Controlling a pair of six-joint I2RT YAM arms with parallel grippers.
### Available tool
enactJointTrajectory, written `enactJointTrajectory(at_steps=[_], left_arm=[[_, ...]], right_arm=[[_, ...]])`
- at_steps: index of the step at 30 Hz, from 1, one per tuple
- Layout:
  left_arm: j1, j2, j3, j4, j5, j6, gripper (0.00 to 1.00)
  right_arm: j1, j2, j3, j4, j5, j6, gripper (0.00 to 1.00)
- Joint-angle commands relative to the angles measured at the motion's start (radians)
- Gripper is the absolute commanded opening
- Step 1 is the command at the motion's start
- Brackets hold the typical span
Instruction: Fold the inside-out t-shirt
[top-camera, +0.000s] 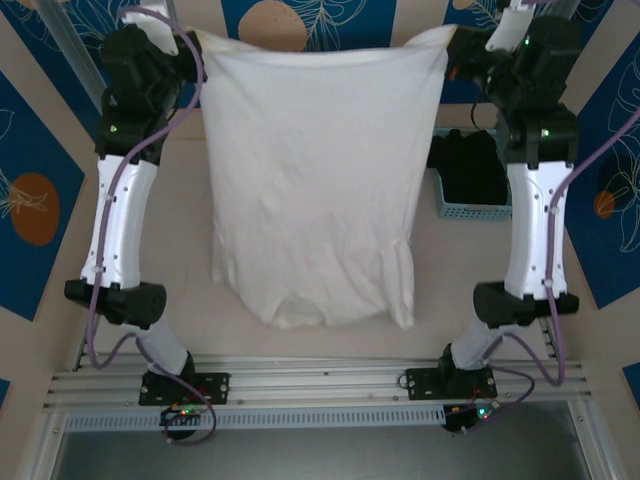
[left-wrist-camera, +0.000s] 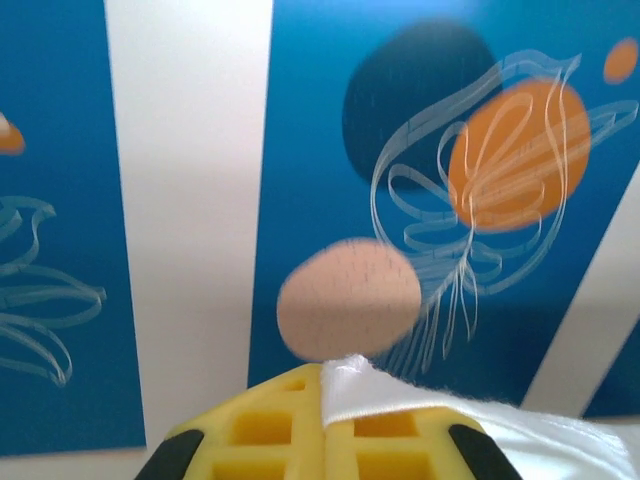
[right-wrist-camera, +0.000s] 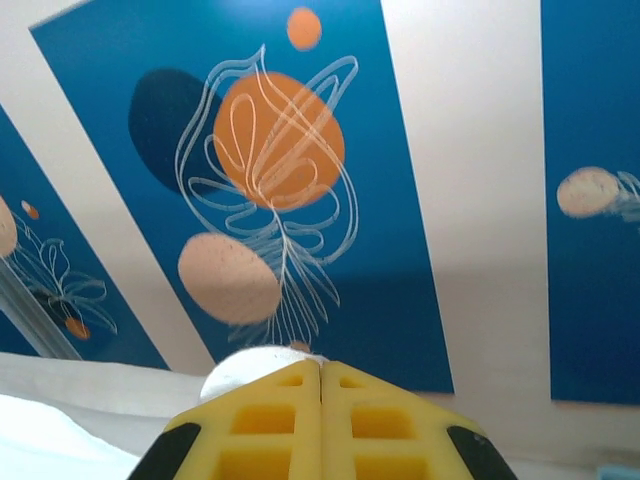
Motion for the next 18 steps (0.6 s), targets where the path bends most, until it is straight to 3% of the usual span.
enactJointTrajectory(at_steps=[1,5,8,13,18], left_arm=[[0.019,-0.012,0.181,0.008,0.010,0.015,0.00],[0.017,-0.084,0.174,-0.007,0.049,-0.006,0.00],[0.018,-0.231,-0.001,-0.002,0.111,-0.037,0.00],[-0.010,-0.644,-0.752,0.245,0.219,-0.200,0.00],[-0.129,-0.917,-1.382,0.314,0.217,-0.259,0.00]], right_arm=[[-0.005,0.048,0.212,-0.027,-0.044,0.026,0.00],[-0.004,0.024,0.221,-0.034,-0.058,0.034,0.00],[-0.006,-0.062,0.092,-0.031,-0.063,0.022,0.00],[-0.005,-0.277,-0.341,-0.014,-0.122,0.019,0.00],[-0.003,-0.500,-0.911,0.092,-0.153,0.043,0.00]])
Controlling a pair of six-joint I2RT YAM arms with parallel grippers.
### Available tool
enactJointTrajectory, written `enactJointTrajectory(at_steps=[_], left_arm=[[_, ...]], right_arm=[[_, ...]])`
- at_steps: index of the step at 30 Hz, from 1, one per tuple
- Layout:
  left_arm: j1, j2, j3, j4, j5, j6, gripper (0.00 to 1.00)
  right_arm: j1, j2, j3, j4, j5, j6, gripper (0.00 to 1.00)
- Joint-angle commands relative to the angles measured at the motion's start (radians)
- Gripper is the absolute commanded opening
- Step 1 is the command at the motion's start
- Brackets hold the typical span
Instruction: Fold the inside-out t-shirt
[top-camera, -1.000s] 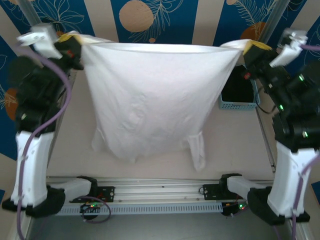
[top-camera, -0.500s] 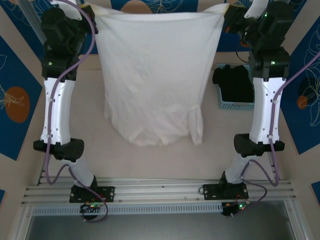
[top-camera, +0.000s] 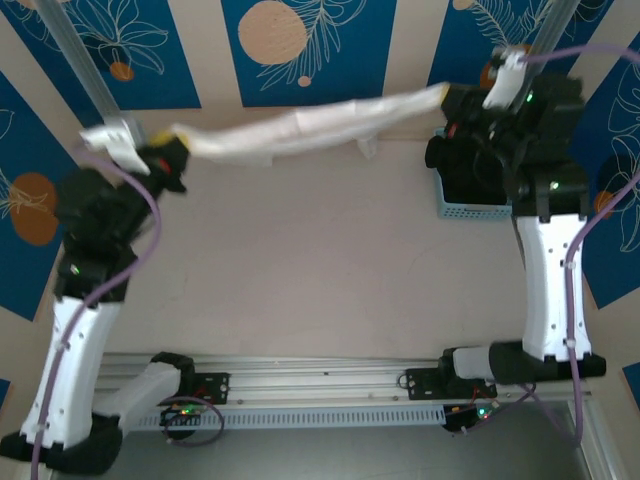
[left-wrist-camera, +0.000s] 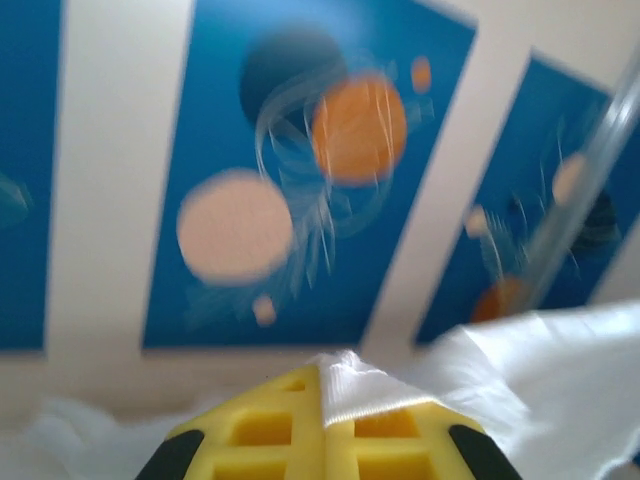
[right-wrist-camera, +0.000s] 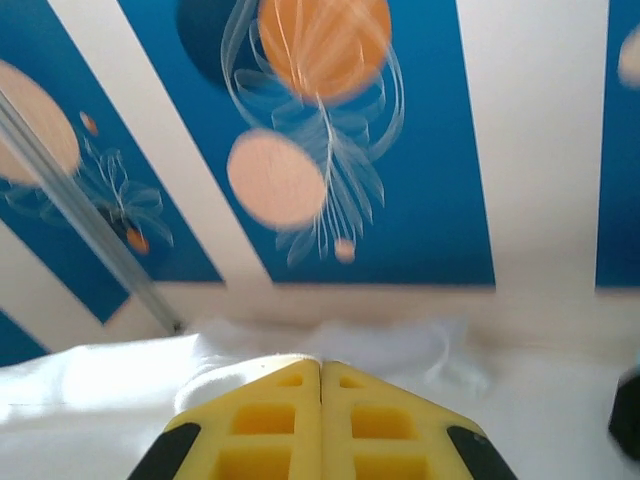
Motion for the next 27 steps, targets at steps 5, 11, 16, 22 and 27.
enactJointTrajectory(at_steps=[5,11,16,22,27], left_arm=[[-0.237,-0.037,-0.599,0.126,-0.039,-0.107,0.00],[-0.396,0.131,-0.744,0.181,-0.150,-0.075,0.22],[-0.459,0.172,-0.665,0.107,-0.341,0.081,0.55],[-0.565,0.510,-0.419,0.178,-0.293,0.307,0.63],[-0.620,0.835,-0.192,0.191,-0.242,0.454,0.62]], right_arm=[[0.023,-0.108,-0.600,0.143,-0.052,0.058,0.00],[0.047,-0.069,-0.827,0.217,-0.037,0.078,0.00],[0.053,-0.024,-0.886,0.238,-0.032,0.081,0.00],[0.044,-0.005,-0.908,0.247,-0.013,0.076,0.00],[0.020,-0.014,-0.911,0.233,-0.015,0.074,0.00]])
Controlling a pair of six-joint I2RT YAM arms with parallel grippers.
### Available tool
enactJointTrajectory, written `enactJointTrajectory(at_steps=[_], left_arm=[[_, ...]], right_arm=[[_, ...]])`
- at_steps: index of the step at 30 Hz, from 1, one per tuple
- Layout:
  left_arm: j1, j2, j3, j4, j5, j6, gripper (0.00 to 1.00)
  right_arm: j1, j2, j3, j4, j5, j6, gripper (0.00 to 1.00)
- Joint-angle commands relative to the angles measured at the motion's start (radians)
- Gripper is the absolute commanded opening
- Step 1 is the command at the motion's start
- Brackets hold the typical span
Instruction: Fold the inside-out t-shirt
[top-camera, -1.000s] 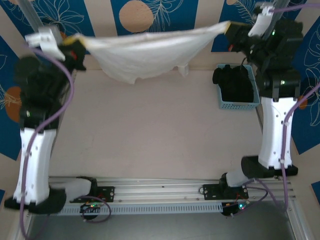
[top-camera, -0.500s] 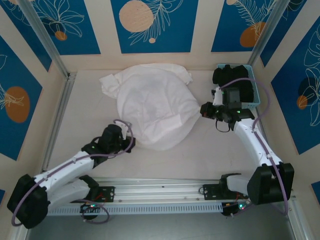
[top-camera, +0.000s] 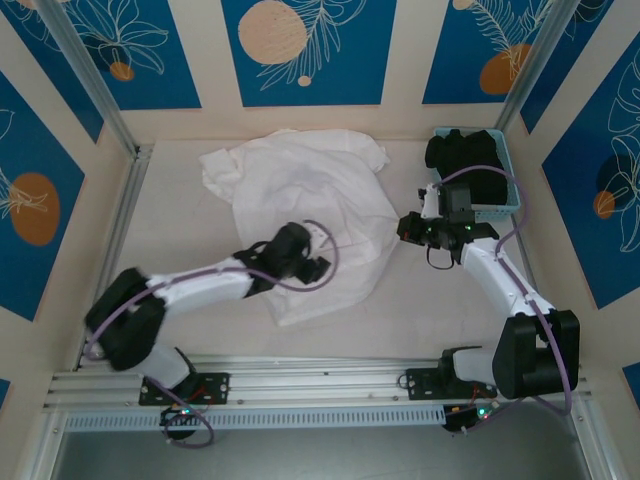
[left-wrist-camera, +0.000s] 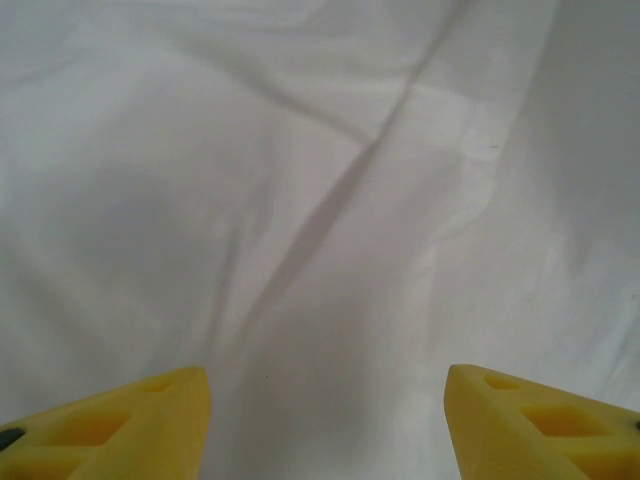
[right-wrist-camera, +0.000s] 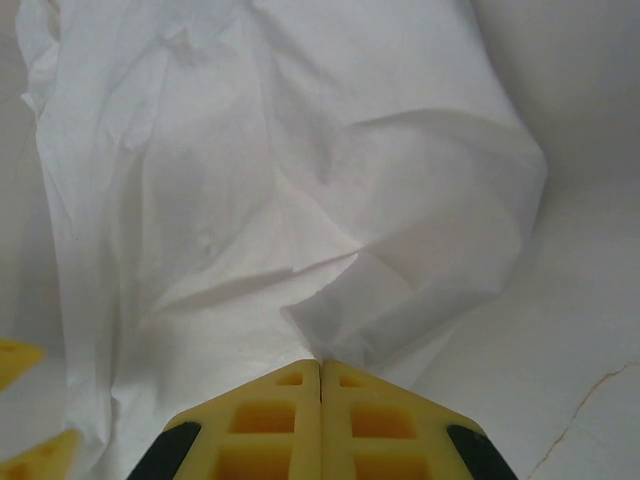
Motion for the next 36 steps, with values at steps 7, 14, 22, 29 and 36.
enactJointTrajectory(at_steps=[7,14,22,29,36], left_arm=[[-0.007,0.354,0.277,0.005,0.044,0.204,0.40],[0.031,0.327,0.309,0.005,0.135,0.136,0.00],[0.137,0.106,0.211,0.023,0.383,-0.089,0.00],[0.238,-0.016,0.228,-0.081,0.537,-0.202,0.00],[0.287,-0.114,0.270,-0.207,0.621,-0.223,0.00]], right_arm=[[-0.035,-0.027,-0.034,-0.002,0.008,0.012,0.00],[-0.057,-0.089,-0.095,-0.013,0.170,0.075,0.12],[0.347,-0.315,-0.285,0.274,0.306,-0.115,0.78],[0.621,-0.050,-0.451,0.828,0.250,-0.200,0.65],[0.679,0.326,-0.393,1.131,0.402,-0.304,0.59]])
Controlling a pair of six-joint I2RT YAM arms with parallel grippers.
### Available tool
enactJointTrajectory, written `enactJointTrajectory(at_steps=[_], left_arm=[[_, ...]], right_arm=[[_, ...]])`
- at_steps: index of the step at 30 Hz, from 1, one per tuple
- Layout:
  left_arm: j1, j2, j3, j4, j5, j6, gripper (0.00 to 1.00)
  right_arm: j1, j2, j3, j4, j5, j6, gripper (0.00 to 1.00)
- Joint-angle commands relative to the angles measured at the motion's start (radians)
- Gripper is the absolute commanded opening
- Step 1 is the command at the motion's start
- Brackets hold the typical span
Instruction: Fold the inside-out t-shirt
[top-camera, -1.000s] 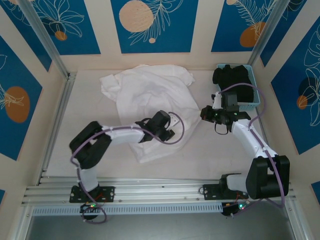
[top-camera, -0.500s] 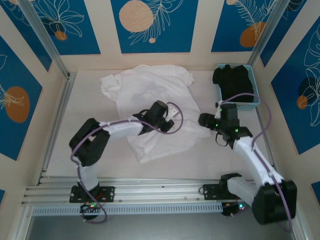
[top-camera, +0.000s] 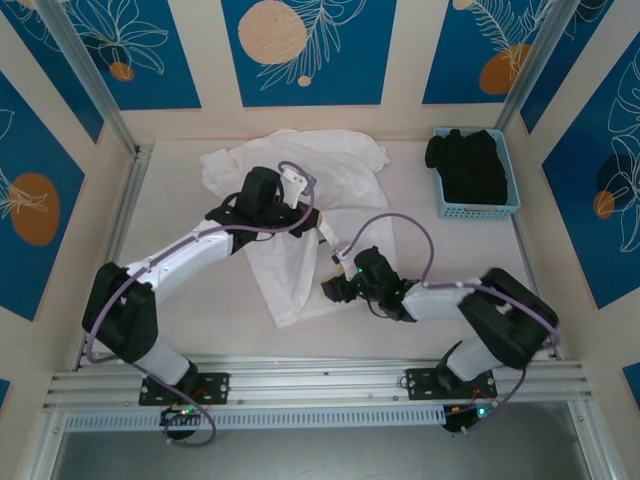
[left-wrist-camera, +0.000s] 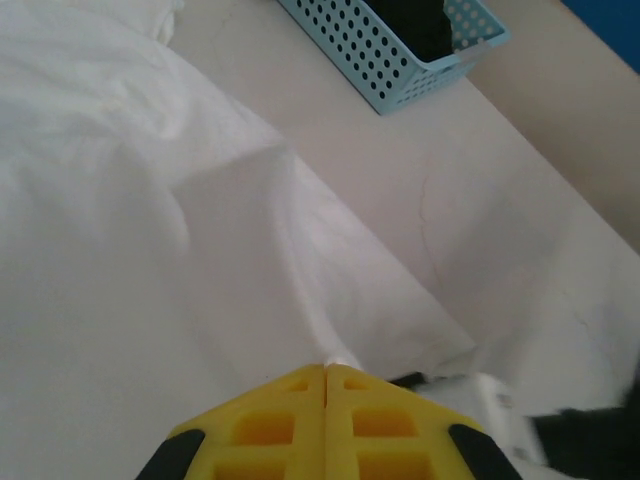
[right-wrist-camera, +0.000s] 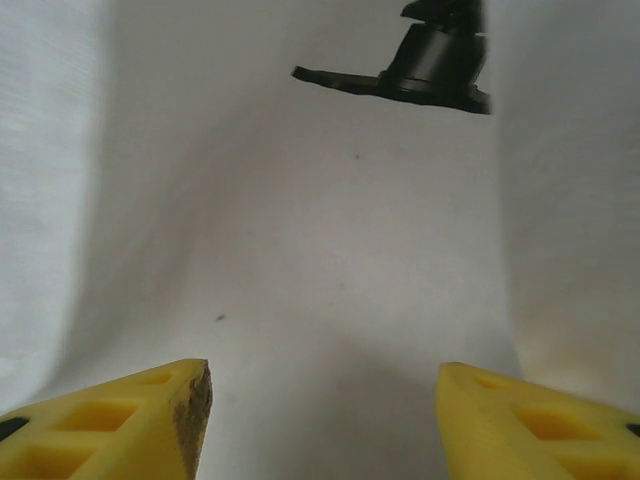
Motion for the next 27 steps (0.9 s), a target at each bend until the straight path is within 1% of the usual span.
enactJointTrajectory(at_steps=[1,3,5,9,14,15,17,19,23,25,27], left_arm=[[0.008,-0.058,0.050,-0.083,0.090,-0.040,0.00],[0.010,-0.065,0.069,-0.098,0.112,-0.061,0.00],[0.008,-0.070,0.088,-0.119,0.140,-0.064,0.00],[0.009,-0.100,0.113,-0.162,0.146,-0.074,0.00],[-0.001,-0.143,0.128,-0.151,0.206,-0.125,0.00],[-0.004,-0.153,0.130,-0.153,0.216,-0.123,0.00],[-0.009,-0.172,0.133,-0.163,0.237,-0.114,0.00],[-0.010,-0.193,0.129,-0.172,0.253,-0.094,0.00],[-0.017,-0.206,0.130,-0.163,0.284,-0.075,0.00],[-0.028,-0.197,0.139,-0.129,0.294,-0.090,0.00],[-0.045,-0.183,0.172,-0.109,0.307,-0.101,0.00]], right_arm=[[0.033,0.104,0.054,0.250,0.105,-0.094,0.58],[0.069,0.180,0.090,0.292,0.182,-0.139,0.55],[0.083,0.244,0.114,0.334,0.240,-0.158,0.51],[0.084,0.321,0.175,0.355,0.315,-0.200,0.47],[0.088,0.413,0.250,0.391,0.382,-0.273,0.46],[0.081,0.421,0.260,0.396,0.386,-0.270,0.46],[0.058,0.418,0.269,0.387,0.346,-0.243,0.46],[0.028,0.400,0.274,0.375,0.277,-0.213,0.46],[0.004,0.392,0.329,0.287,0.221,-0.190,0.48],[0.010,0.419,0.389,0.221,0.245,-0.179,0.50],[0.020,0.450,0.441,0.165,0.305,-0.168,0.56]])
